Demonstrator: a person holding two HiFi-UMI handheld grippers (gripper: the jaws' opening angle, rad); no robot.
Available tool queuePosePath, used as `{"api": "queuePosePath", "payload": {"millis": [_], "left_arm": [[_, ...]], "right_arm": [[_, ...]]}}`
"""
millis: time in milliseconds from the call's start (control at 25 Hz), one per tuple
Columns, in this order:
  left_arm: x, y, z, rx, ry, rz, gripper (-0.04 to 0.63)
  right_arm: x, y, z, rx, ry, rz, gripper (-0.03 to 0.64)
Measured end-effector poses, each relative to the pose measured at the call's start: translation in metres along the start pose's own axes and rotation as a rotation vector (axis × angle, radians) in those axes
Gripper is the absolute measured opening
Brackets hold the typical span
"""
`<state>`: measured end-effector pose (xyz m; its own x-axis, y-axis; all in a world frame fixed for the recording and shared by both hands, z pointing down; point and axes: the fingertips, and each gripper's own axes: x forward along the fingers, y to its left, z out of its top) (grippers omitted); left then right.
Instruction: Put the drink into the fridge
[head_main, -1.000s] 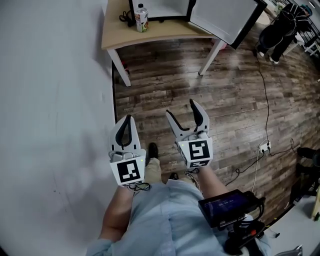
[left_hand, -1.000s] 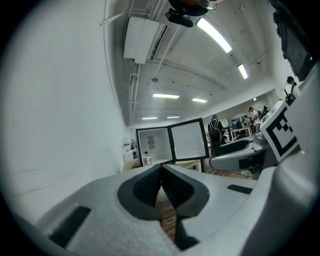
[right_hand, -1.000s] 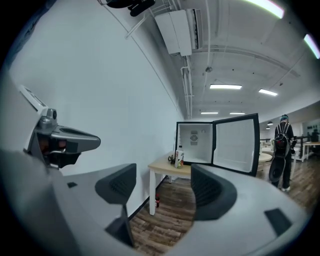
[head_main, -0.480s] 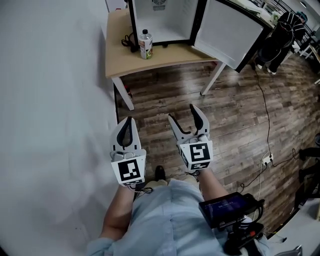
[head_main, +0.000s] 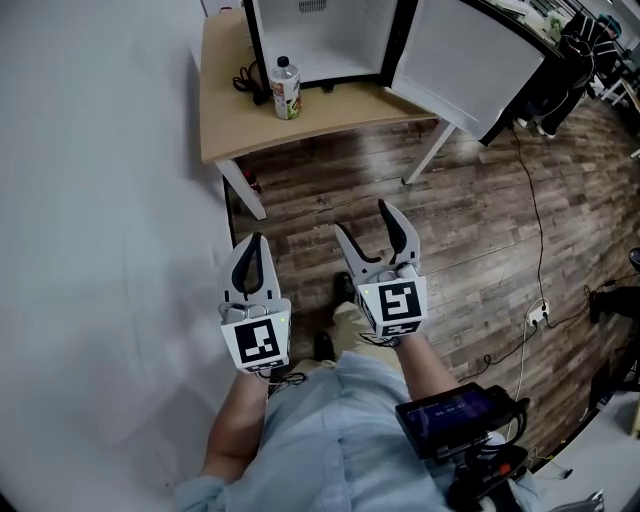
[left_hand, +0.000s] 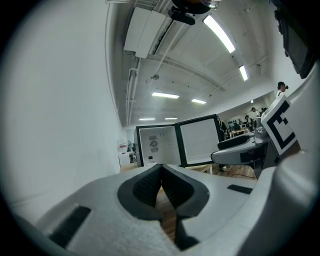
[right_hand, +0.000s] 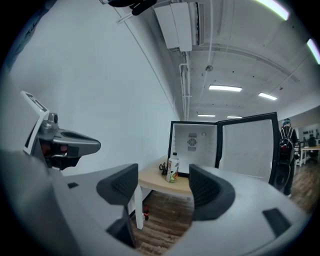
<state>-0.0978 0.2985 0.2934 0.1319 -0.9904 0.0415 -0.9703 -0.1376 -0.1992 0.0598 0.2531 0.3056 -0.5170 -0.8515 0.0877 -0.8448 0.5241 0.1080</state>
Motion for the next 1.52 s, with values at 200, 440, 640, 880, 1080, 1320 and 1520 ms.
{"api": "queuePosePath", "payload": {"millis": [200, 440, 640, 880, 1080, 1320, 1520], "left_arm": [[0.044, 0.006, -0.008, -0.025, 0.048, 0.011, 0.009], [0.121, 0.02, -0.017, -0.005, 0.069, 0.023, 0.009], [0.182, 0.038, -0.01, -0.014, 0.081, 0.074, 0.009], [0.225, 0.059, 0.002, 0.014, 0.064, 0.154, 0.009], [0.243, 0.076, 0.008, 0.006, 0.058, 0.201, 0.009], [0.256, 0.096, 0.006, -0.002, 0.051, 0.223, 0.008], [0.279, 0.11, -0.008, -0.048, 0.08, 0.2, 0.008]], "right_arm": [[0.046, -0.021, -0.008, 0.009, 0.006, 0.01, 0.321], [0.121, -0.05, -0.016, 0.027, 0.022, 0.058, 0.321], [0.188, -0.072, -0.01, 0.034, 0.017, 0.12, 0.321], [0.247, -0.084, 0.003, 0.022, -0.007, 0.21, 0.321], [0.278, -0.082, 0.02, 0.002, -0.033, 0.255, 0.324], [0.302, -0.076, 0.02, -0.016, -0.031, 0.269, 0.324], [0.33, -0.07, 0.005, -0.01, 0.017, 0.264, 0.327]]}}
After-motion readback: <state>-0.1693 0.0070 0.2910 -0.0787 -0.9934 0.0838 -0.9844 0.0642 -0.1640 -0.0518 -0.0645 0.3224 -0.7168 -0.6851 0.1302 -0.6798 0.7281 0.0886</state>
